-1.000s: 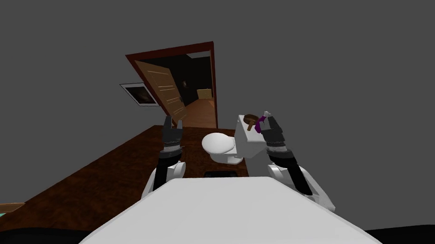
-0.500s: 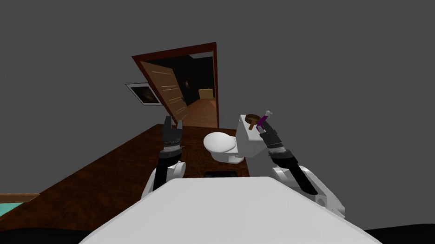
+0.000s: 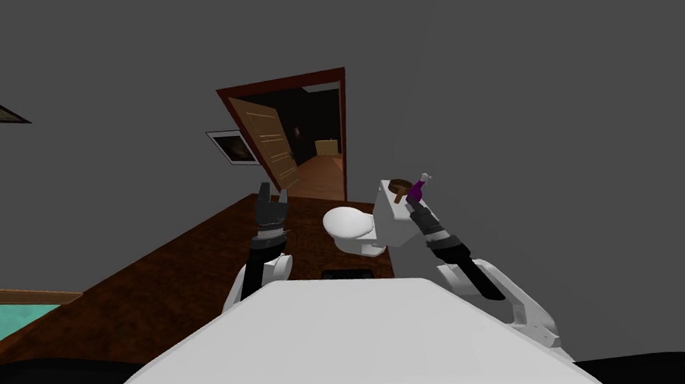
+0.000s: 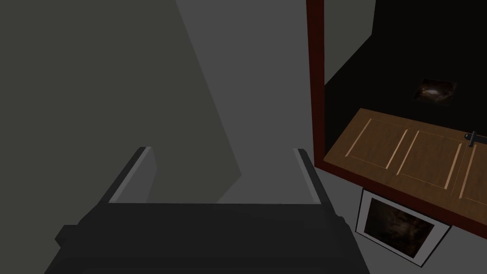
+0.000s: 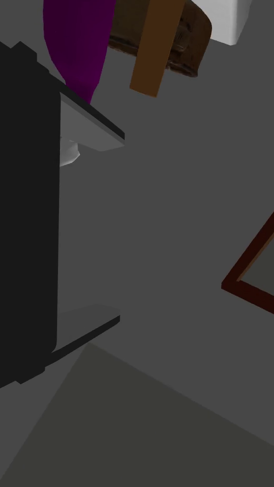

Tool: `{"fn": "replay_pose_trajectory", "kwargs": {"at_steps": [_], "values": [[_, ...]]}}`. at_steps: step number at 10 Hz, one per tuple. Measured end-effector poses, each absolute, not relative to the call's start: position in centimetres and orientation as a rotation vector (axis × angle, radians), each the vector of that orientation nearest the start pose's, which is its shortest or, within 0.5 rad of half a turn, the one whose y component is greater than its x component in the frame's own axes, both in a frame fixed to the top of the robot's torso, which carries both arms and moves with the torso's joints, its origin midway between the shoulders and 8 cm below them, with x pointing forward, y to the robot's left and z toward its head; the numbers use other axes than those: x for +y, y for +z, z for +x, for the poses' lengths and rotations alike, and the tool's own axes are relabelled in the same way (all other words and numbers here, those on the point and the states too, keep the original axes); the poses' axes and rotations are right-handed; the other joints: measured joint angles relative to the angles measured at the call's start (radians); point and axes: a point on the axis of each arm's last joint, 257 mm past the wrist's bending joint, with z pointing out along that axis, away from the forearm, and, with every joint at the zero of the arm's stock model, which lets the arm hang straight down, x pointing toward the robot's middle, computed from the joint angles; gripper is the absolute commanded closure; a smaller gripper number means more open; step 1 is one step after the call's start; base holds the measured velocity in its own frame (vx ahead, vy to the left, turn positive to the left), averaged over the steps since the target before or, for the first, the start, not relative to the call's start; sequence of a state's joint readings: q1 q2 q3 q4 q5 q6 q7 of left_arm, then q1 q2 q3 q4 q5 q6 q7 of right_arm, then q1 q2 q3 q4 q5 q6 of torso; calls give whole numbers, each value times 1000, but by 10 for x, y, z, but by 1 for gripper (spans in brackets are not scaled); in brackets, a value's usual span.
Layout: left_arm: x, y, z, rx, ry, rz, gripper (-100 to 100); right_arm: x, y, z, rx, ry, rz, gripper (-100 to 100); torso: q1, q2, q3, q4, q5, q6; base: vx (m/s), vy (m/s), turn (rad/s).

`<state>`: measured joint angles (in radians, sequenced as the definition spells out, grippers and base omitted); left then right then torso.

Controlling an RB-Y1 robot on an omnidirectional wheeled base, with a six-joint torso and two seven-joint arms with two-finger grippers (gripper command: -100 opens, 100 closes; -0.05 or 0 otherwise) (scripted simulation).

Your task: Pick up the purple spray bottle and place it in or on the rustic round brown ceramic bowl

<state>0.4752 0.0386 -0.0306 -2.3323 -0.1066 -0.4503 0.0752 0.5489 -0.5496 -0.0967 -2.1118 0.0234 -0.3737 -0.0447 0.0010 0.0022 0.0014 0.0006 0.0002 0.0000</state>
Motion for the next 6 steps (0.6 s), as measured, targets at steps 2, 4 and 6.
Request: {"fn": "replay_pose_trajectory", "kwargs": {"at_steps": [2, 4, 6], "values": [[249, 44, 346, 671, -1346, -578, 0, -320, -99, 382, 1316, 1005, 493, -100, 0, -1, 0, 0, 0, 0, -24, 17, 36], [249, 44, 346, 671, -1346, -578, 0, -332, -117, 384, 1380, 955, 495, -100, 0, -1, 0, 0, 0, 0, -23, 19, 32], [249, 44, 346, 671, -1346, -578, 0, -344, -129, 385, 1440, 906, 491, -100, 0, -1, 0, 0, 0, 0, -21, 15, 35]]}}
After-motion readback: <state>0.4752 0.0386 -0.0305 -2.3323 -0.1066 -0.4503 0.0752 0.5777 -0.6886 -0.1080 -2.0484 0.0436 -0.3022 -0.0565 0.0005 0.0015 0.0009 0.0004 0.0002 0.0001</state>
